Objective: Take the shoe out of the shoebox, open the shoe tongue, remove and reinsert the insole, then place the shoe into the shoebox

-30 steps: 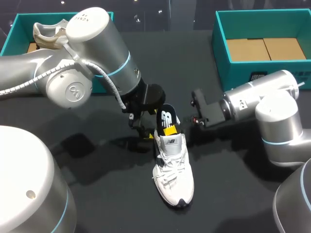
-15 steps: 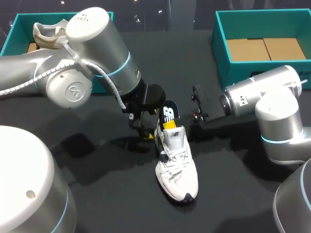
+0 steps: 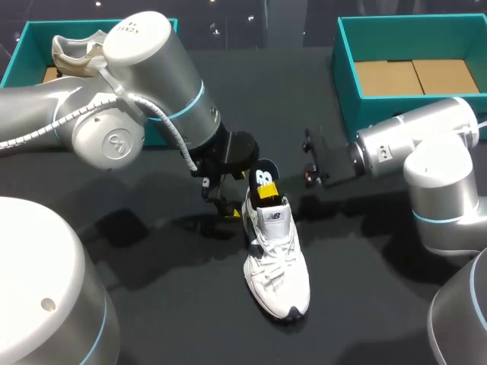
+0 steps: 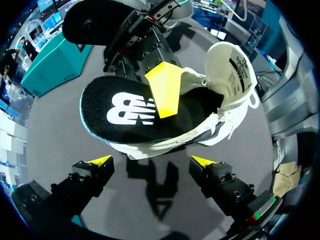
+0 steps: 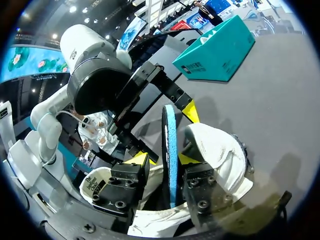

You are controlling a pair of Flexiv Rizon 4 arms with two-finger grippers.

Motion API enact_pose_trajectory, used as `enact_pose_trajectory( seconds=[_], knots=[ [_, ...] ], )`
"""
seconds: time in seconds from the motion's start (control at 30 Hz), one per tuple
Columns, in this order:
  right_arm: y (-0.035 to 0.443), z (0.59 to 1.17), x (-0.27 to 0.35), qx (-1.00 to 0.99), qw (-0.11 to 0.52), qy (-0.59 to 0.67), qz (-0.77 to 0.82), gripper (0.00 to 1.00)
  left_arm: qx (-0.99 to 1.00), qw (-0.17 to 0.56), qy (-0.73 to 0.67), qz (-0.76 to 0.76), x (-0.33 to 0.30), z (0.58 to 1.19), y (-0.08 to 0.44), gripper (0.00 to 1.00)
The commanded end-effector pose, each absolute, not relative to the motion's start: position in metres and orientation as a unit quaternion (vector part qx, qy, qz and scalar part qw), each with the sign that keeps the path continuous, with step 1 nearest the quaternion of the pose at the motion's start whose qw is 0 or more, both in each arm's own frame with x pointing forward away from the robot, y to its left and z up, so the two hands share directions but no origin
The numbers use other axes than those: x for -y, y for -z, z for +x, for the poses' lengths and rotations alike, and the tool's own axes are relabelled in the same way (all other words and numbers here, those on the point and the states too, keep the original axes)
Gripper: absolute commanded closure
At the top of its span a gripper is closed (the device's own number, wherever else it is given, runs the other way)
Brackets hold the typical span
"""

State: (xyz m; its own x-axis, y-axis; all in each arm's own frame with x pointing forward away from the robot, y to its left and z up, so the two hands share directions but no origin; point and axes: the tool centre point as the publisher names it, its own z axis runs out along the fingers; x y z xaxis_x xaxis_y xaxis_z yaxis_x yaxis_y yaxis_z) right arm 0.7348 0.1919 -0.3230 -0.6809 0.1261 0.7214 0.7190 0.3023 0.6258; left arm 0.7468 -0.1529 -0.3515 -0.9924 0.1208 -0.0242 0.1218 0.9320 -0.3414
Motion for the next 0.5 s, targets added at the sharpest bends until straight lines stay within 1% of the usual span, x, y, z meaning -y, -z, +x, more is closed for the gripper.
enact_pose_trajectory(
  seconds=[0.03,0.13,0.17,0.23,0.5],
  knots=[
    [0.32,0.74,-0.189,0.757,0.282,0.519,-0.281,0.69,-0.983,0.002,0.173,0.062,0.154,0.747,0.352,0.0],
    [0.321,0.746,-0.189,0.757,0.283,0.518,-0.28,0.76,-0.983,0.002,0.173,0.062,0.154,0.747,0.352,0.0],
    [0.321,0.747,-0.189,0.758,0.285,0.516,-0.28,0.82,-0.983,0.002,0.173,0.062,0.154,0.747,0.352,0.0],
    [0.322,0.749,-0.189,0.758,0.287,0.514,-0.279,1.0,-0.983,0.002,0.173,0.062,0.154,0.747,0.352,0.0],
    [0.331,0.738,-0.188,0.752,0.313,0.5,-0.295,1.0,-0.983,0.002,0.173,0.062,0.154,0.747,0.352,0.0]
  ],
)
